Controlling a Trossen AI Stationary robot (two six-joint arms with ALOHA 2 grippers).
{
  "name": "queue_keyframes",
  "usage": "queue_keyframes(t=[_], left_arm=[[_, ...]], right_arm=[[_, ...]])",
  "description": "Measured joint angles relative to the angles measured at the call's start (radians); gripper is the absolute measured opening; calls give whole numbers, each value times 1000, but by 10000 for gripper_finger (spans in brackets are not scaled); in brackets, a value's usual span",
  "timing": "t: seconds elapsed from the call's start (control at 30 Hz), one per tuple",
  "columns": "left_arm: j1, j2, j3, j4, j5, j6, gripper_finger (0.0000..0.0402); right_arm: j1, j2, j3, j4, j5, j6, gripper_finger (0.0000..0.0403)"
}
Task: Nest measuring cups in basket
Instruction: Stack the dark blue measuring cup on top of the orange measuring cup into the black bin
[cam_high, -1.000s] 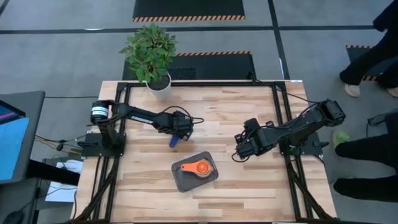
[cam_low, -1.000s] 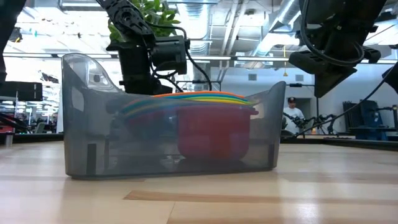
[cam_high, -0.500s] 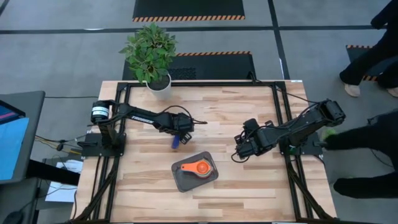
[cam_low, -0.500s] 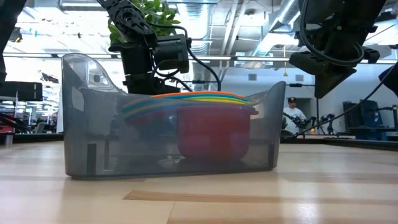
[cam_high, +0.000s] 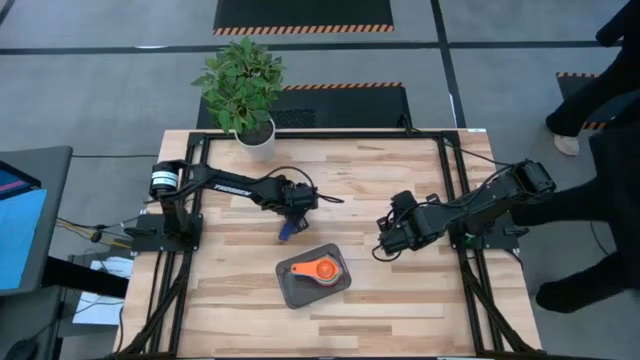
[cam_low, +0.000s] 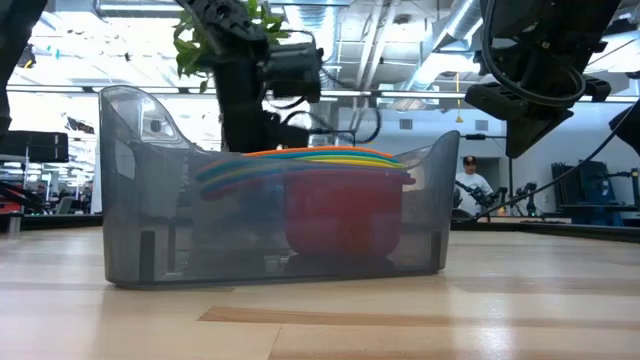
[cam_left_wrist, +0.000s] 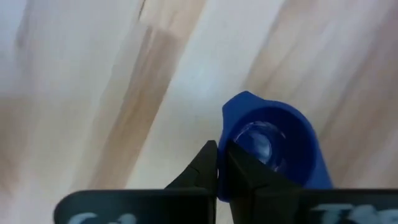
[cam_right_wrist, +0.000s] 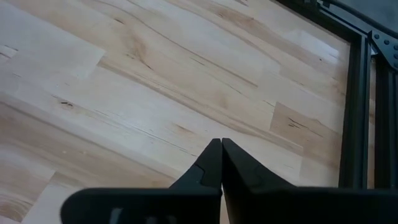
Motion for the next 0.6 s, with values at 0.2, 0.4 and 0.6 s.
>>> queue_keyframes(t=[0.2,0.4,0.6], left_arm=[[-4,-1,172,-122,-11,171,0],[-51,-4,329,-272,-12,313,0],[-151,-6,373,-300,-14,370,0]], right_arm=[[0,0,0,0,0,0,23],[0,0,0,-51,3,5,37],[-3,0,0,-210,42,161,34]])
